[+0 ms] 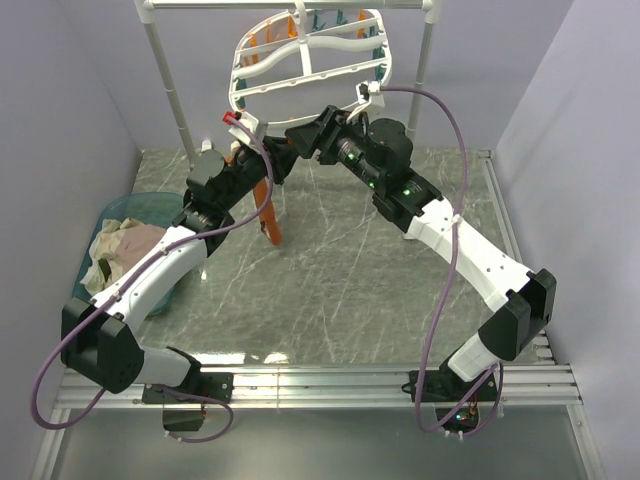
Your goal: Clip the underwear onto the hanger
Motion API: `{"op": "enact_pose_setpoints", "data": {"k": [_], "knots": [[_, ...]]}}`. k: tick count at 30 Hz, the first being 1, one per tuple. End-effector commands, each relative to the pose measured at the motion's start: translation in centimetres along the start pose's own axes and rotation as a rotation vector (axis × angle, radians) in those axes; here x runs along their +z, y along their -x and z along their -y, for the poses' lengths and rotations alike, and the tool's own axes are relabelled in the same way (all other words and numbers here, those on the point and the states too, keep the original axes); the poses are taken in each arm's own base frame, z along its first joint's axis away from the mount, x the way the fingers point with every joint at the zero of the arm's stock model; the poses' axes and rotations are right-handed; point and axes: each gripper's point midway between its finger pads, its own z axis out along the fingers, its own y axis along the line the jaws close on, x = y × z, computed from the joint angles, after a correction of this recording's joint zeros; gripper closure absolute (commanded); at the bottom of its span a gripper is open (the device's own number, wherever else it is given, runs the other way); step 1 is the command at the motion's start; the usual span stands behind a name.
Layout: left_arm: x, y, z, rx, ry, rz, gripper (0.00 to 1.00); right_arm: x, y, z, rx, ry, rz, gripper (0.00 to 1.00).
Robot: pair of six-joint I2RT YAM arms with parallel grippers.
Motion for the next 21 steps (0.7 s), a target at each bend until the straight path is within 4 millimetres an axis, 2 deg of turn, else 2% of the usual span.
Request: {"op": "enact_pose_setpoints", "data": {"k": [1,13,16,17,21], "knots": [[-0.2,3.0,1.8,0.046,-0.066,0.06,0.81,0.4,1.4,-1.9,-0.019,0.04,0.043,0.34],[-0.3,2.3,2.2,0.076,-0.08,0.036,0.86,1.1,1.6,-1.1,-0.029,-0.013,0.057,0.41],[-0.2,2.0,2.2,0.082,-0.078,0.022,0.86,1.2,1.6,-1.0,-0.03,-0.02,0.058,0.49],[-0.2,1.9,2.1,0.083,-0.076,0.019,0.86,1.1,1.5,-1.0,-0.029,-0.02,0.055,0.57],[-0.3,1.7,2.1,0.085,-0.075,0.009,0.81,1.1,1.5,-1.0,-0.029,-0.022,0.053,0.71]]}}
